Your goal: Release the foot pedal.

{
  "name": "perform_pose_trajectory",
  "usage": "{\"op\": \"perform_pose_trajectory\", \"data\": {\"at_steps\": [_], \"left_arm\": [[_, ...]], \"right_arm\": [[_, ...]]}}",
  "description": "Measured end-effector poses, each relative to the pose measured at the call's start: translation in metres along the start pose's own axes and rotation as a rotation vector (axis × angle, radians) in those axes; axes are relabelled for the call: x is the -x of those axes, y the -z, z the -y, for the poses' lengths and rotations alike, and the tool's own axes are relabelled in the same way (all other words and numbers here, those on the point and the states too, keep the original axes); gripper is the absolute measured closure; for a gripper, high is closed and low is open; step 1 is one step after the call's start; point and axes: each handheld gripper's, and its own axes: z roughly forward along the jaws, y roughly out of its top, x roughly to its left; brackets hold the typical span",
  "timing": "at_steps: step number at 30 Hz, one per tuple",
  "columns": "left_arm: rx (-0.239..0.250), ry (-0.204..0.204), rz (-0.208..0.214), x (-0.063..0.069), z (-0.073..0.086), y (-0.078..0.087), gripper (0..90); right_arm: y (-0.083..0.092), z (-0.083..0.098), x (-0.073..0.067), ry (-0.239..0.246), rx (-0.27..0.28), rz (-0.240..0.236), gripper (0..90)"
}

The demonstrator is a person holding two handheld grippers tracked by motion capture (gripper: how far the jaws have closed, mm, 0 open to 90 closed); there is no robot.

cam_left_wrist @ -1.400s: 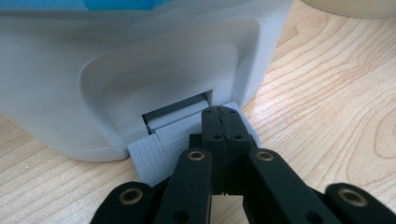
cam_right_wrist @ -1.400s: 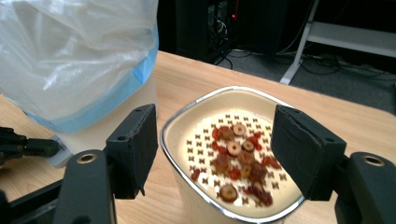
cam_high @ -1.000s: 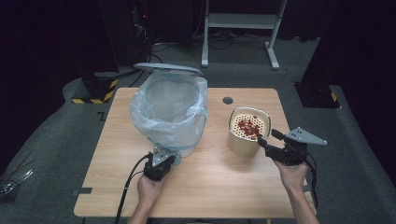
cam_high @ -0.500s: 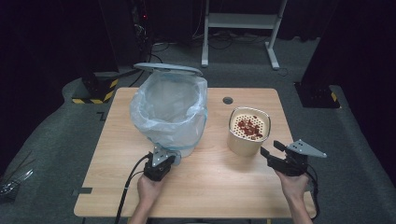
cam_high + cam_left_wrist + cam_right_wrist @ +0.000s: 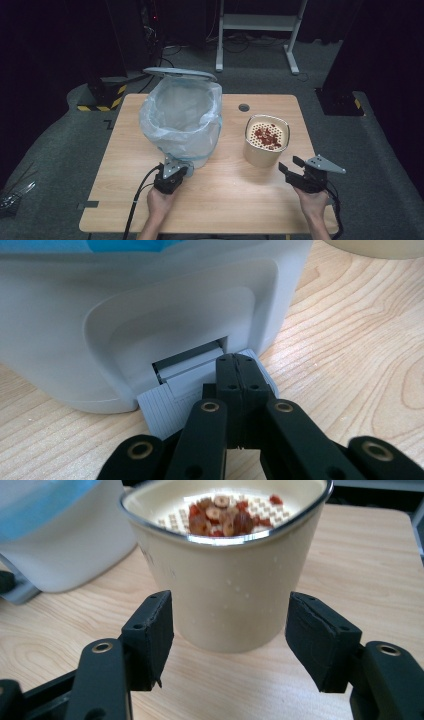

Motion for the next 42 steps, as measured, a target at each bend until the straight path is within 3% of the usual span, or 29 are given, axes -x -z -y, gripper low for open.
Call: {"op": "perform_pose_trajectory", "data": {"at_steps": [7, 22, 31, 35, 39, 42], "left_arm": [[0.0, 0.0, -0.001, 0.0, 0.0, 0.0, 90.0], [0.001, 0.0, -0.001, 0.0, 0.0, 0.0, 89.9], [0.001, -0.001, -0.001, 0.0, 0.0, 0.0, 89.9], [0.005, 0.007, 0.004, 0.0, 0.0, 0.0, 88.6], [0.012, 0.001, -0.004, 0.001, 0.0, 0.001, 86.5], [0.014, 0.002, -0.007, 0.002, 0.001, 0.002, 86.3]], "right_arm": [[-0.013, 0.015, 0.002, -0.01, -0.049, 0.027, 35.9], [-0.034, 0.024, -0.002, 0.054, -0.129, 0.064, 35.6], [-0.042, 0.028, -0.003, 0.059, -0.169, 0.068, 35.6], [-0.046, 0.036, 0.003, 0.032, -0.196, 0.069, 35.6], [-0.051, 0.049, 0.007, 0.041, -0.255, 0.095, 35.5], [-0.049, 0.05, 0.008, 0.045, -0.253, 0.097, 35.2]]}}
